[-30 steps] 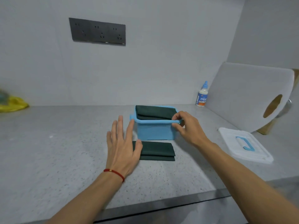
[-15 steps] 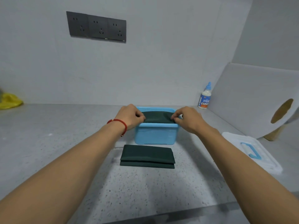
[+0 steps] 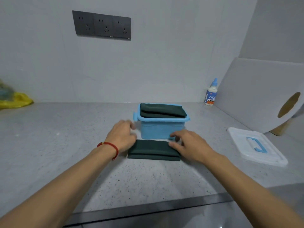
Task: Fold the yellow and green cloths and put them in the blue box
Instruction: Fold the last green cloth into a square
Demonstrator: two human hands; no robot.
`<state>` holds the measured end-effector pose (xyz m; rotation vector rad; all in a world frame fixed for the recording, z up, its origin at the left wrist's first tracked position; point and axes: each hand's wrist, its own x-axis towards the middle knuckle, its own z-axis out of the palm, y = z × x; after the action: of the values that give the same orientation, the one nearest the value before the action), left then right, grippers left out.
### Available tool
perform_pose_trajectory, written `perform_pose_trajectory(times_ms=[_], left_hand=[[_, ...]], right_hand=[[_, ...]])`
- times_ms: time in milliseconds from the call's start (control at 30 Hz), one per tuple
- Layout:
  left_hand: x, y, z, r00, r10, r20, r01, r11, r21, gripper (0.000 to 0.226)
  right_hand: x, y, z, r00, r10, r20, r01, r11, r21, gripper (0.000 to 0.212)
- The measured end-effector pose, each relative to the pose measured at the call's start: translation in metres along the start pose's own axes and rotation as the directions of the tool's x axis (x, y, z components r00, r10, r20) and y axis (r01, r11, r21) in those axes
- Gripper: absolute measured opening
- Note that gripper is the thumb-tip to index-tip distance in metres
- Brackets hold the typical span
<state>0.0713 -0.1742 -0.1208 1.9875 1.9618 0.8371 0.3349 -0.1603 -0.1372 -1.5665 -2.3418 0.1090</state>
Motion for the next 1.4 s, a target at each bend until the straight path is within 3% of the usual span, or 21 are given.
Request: perform_pose_trajectory(times_ms=[67, 133, 300, 400, 500, 567, 633, 700, 767, 867, 967, 1033, 1133, 1200, 1300, 1400], left_hand=[[-0.011, -0.01, 0.004, 0.957, -0.045, 0.287, -0.014, 0.98, 0.199, 0.046], [-0.021, -0.014, 0.004, 0.925, -0.024, 0.38, -0.088, 0.958, 0.273, 0.047], [-0.028, -0.008, -0.01, 0.923, -0.002, 0.384, -0.06, 0.987, 0.15, 0.019], [-0.03, -0.002, -0.021, 0.926, 0.019, 0.376, -0.061, 0.993, 0.102, 0.025], [-0.009, 0.013, -0.045, 0.975, 0.056, 0.213, -0.005, 0.973, -0.231, 0.032], [0.021, 0.029, -0.06, 0.997, 0.039, 0.073, 0.0, 0.885, -0.466, 0.035], [0.055, 0.045, -0.065, 0.999, -0.013, -0.041, -0.011, 0.85, -0.527, 0.035], [0.08, 0.055, -0.056, 0.991, -0.076, -0.109, 0.019, 0.891, -0.453, 0.032], [0.091, 0.055, -0.039, 0.986, -0.088, -0.144, 0.041, 0.952, -0.302, 0.025], [0.095, 0.049, -0.02, 0.991, -0.032, -0.127, 0.01, 0.985, -0.174, 0.012], [0.095, 0.044, -0.015, 0.989, 0.032, -0.142, -0.051, 0.99, -0.131, 0.01], [0.094, 0.039, -0.015, 0.993, 0.044, -0.111, -0.06, 0.988, -0.142, 0.015], [0.087, 0.023, -0.02, 0.999, 0.011, 0.04, -0.002, 0.973, -0.233, 0.015], [0.086, 0.015, -0.027, 0.989, 0.0, 0.147, 0.041, 0.961, -0.274, 0.01], [0.093, 0.02, -0.038, 0.96, -0.068, 0.271, 0.113, 0.982, -0.154, 0.011], [0.104, 0.04, -0.04, 0.942, -0.127, 0.31, 0.101, 0.99, 0.098, 0.013]], right_hand=[[-0.006, 0.0, 0.009, 0.99, 0.061, 0.127, -0.044, 0.991, -0.13, 0.05], [-0.013, -0.002, 0.013, 0.988, 0.067, 0.136, -0.061, 0.997, -0.053, 0.046], [-0.029, -0.011, 0.008, 0.992, 0.075, 0.102, -0.104, 0.943, 0.316, 0.033], [-0.037, -0.008, -0.002, 0.993, 0.07, 0.099, -0.118, 0.749, 0.652, 0.029], [-0.016, -0.003, -0.028, 0.985, 0.155, -0.079, -0.012, 0.516, 0.856, 0.034], [0.017, -0.003, -0.049, 0.932, 0.288, -0.221, 0.07, 0.455, 0.888, 0.038], [0.05, -0.005, -0.062, 0.876, 0.381, -0.295, 0.053, 0.531, 0.846, 0.041], [0.074, 0.0, -0.061, 0.852, 0.406, -0.331, -0.046, 0.688, 0.725, 0.041], [0.085, 0.008, -0.051, 0.877, 0.342, -0.336, -0.119, 0.835, 0.538, 0.033], [0.09, 0.017, -0.04, 0.927, 0.208, -0.312, -0.1, 0.939, 0.329, 0.011], [0.088, 0.023, -0.048, 0.939, 0.142, -0.314, -0.05, 0.957, 0.286, 0.006], [0.086, 0.03, -0.056, 0.966, 0.124, -0.229, -0.056, 0.958, 0.282, 0.013], [0.082, 0.038, -0.062, 0.993, 0.106, -0.048, -0.088, 0.955, 0.282, 0.029], [0.083, 0.039, -0.064, 0.995, 0.104, -0.004, -0.099, 0.959, 0.266, 0.038], [0.091, 0.034, -0.068, 0.992, 0.123, 0.04, -0.128, 0.973, 0.19, 0.043], [0.096, 0.03, -0.072, 0.978, 0.179, 0.111, -0.195, 0.97, 0.149, 0.046]])
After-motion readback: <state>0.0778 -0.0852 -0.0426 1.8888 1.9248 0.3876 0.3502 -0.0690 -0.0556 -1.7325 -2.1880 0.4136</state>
